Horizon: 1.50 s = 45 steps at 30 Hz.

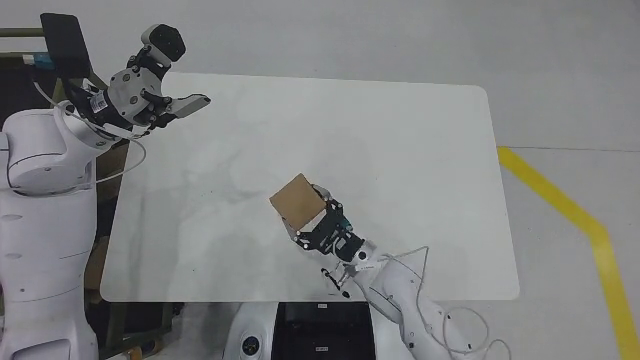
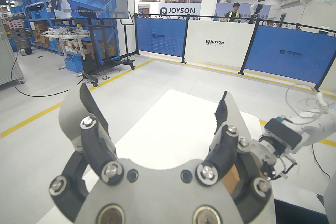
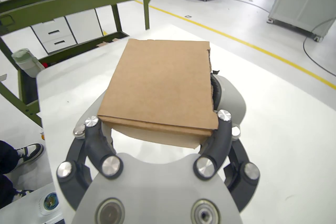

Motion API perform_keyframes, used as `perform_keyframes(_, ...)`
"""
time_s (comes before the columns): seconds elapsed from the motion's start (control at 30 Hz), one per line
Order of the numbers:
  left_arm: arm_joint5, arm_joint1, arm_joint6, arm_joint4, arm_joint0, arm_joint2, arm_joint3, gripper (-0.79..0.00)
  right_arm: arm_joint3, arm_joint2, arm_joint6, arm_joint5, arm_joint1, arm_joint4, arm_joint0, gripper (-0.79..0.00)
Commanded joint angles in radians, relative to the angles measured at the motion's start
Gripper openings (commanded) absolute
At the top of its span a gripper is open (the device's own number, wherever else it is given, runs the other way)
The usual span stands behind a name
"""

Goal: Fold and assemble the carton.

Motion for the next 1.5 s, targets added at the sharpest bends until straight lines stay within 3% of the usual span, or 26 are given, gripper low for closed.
perform_keyframes(0.0, 0.000, 0.000, 0.000, 0.000, 0.000, 0.000, 0.000, 0.000, 0.082, -0.012, -0.002, 0.050, -0.009, 0.023, 0.039, -0.785)
perform_keyframes(0.4, 0.000, 0.000, 0.000, 0.000, 0.000, 0.000, 0.000, 0.000, 0.270, -0.052, -0.055, 0.185, -0.033, 0.054, 0.134, -0.785)
perform_keyframes(0.43, 0.000, 0.000, 0.000, 0.000, 0.000, 0.000, 0.000, 0.000, 0.271, -0.054, -0.057, 0.191, -0.034, 0.059, 0.133, -0.736)
perform_keyframes(0.47, 0.000, 0.000, 0.000, 0.000, 0.000, 0.000, 0.000, 0.000, 0.273, -0.055, -0.058, 0.194, -0.035, 0.059, 0.134, -0.570)
perform_keyframes(0.57, 0.000, 0.000, 0.000, 0.000, 0.000, 0.000, 0.000, 0.000, 0.276, -0.057, -0.058, 0.198, -0.034, 0.055, 0.135, -0.413)
perform_keyframes(0.63, 0.000, 0.000, 0.000, 0.000, 0.000, 0.000, 0.000, 0.000, 0.275, -0.058, -0.060, 0.198, -0.034, 0.052, 0.134, -0.049)
perform_keyframes(0.67, 0.000, 0.000, 0.000, 0.000, 0.000, 0.000, 0.000, 0.000, 0.275, -0.058, -0.061, 0.198, -0.033, 0.051, 0.133, 0.000)
perform_keyframes(1.47, 0.000, 0.000, 0.000, 0.000, 0.000, 0.000, 0.000, 0.000, 0.184, -0.076, -0.148, 0.175, -0.024, 0.026, 0.090, 0.000)
